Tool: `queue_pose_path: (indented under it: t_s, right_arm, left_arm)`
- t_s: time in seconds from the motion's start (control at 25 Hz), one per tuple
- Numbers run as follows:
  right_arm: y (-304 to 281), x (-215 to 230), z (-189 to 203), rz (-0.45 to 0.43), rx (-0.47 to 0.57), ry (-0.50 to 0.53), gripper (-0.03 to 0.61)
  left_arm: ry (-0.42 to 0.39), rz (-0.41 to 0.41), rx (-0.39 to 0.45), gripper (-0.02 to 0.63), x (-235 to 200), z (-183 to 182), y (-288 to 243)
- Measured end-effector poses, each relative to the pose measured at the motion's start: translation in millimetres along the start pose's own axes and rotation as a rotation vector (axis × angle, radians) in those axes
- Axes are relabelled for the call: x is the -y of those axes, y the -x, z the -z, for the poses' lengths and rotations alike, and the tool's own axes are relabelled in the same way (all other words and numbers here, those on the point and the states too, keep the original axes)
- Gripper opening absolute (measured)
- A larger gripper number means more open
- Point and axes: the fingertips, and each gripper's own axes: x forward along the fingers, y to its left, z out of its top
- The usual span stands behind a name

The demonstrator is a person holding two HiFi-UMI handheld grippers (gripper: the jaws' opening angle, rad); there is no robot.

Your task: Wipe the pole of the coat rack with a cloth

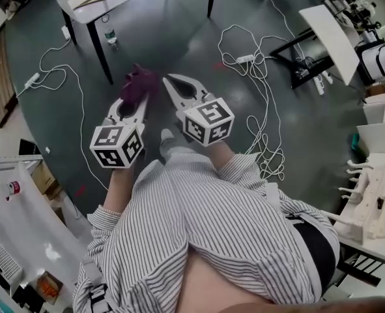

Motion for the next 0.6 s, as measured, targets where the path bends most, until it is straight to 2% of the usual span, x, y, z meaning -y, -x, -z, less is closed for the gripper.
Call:
queue_pose_path:
  t_s: [0.32,0.44,0.6]
  right_arm:
    - [-71.1,83.0,-37.7,-0.072,-0.016,-0.003,0.015]
    - [-88.0,103.4,-36.9,-0.082,-0.023,-0.038,0.015]
    - [-105.8,121.8,-24.7,-0.090,-0.053,-0.103,0.015]
  left_arm:
    - [-0.003,-0.079,0.044,0.094,-50.6,-54.3,-90.6]
    - [-0.007,-0.082,0.053,0.094,-55.9,-60.8,-116.1]
    - [0.008,-0.094,0.019,0.094,-71.7,-60.5,-144.2]
